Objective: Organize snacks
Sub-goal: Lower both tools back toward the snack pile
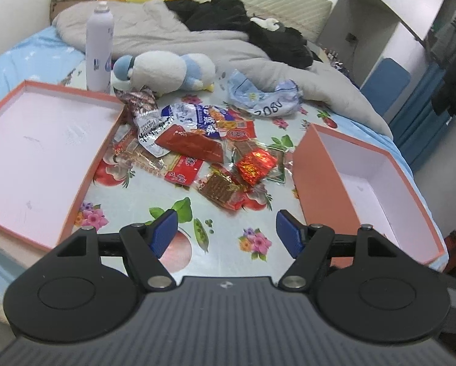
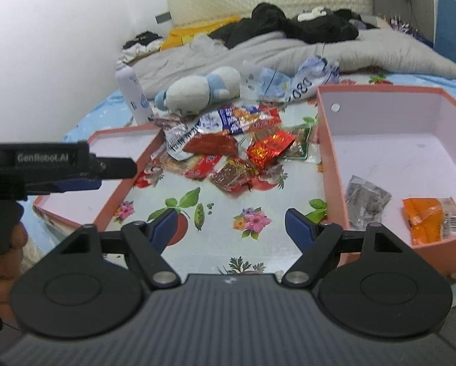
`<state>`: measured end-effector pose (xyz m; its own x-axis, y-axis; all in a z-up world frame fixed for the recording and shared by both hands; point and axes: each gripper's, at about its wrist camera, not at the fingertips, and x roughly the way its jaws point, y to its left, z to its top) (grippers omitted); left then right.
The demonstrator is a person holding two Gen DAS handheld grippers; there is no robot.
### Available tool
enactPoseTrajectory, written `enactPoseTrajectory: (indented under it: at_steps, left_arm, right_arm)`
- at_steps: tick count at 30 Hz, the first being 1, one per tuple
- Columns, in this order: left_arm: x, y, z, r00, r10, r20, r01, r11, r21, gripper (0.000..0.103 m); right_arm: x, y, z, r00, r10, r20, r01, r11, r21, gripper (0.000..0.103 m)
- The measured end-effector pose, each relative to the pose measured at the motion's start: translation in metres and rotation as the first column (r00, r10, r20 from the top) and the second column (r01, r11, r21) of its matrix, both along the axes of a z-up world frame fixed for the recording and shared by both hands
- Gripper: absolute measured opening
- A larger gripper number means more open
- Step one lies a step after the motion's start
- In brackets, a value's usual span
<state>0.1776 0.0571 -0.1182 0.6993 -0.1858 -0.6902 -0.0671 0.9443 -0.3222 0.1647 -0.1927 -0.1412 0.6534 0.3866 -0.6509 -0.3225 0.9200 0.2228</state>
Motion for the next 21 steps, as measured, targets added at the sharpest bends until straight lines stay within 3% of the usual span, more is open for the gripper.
enactPoseTrajectory:
  at_steps: [7, 14, 18, 21]
  left_arm:
    - [0.056, 0.014, -0.030, 0.999, 0.013, -0.044, -0.013, 1.000, 0.005, 0.075]
    - [0.127, 0.030, -0.060, 0.996, 0.013, -0.083, -0.014, 1.000, 0.000, 0.075]
    - [0.170, 0.028, -0.072, 0.995, -0.050, -0.087, 0.056, 0.996, 0.067, 0.075]
    - [0.201, 0.020, -0.083, 0.983, -0.154, -0.098, 0.168, 0.973, 0.158, 0.075]
  right_arm:
    - [0.049, 0.022, -0.023, 0.999, 0.021, -0.044, -0.021, 1.000, -0.019, 0.078]
    - [0.109, 0.034, -0.046, 0.998, -0.033, -0.045, 0.032, 0.999, -0.037, 0.078]
    - [0.144, 0.034, -0.061, 0.992, -0.101, -0.080, 0.101, 0.995, -0.005, 0.078]
    - [0.165, 0.036, -0.073, 0.985, -0.142, -0.093, 0.144, 0.989, 0.014, 0.078]
